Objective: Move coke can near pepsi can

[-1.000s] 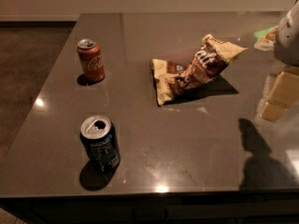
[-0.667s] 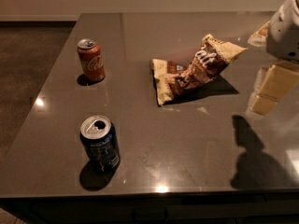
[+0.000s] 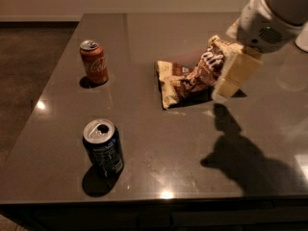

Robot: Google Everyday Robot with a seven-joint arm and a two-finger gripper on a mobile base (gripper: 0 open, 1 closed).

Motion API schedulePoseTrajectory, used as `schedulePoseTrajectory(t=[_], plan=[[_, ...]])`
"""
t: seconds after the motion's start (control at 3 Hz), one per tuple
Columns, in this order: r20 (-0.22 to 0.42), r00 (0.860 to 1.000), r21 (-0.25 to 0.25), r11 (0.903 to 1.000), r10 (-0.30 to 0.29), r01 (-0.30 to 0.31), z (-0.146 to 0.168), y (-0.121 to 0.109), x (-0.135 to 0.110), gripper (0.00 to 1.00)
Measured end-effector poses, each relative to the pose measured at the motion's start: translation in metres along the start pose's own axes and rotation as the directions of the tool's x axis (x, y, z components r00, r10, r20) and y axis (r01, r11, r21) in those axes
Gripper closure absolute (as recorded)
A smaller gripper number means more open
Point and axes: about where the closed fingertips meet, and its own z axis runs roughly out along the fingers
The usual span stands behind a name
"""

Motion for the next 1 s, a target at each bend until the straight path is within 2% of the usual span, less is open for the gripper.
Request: schedulePoseTrajectory(t=[0.33,1.0], plan=[[0.064,0.998,0.011,0.9997,0.021,-0.022,0.020,-0.010,-0.031,0.00],[0.147,0.988,0.041,0.9974,0.054,-0.060,0.065,-0.019,-0.094,0.00]])
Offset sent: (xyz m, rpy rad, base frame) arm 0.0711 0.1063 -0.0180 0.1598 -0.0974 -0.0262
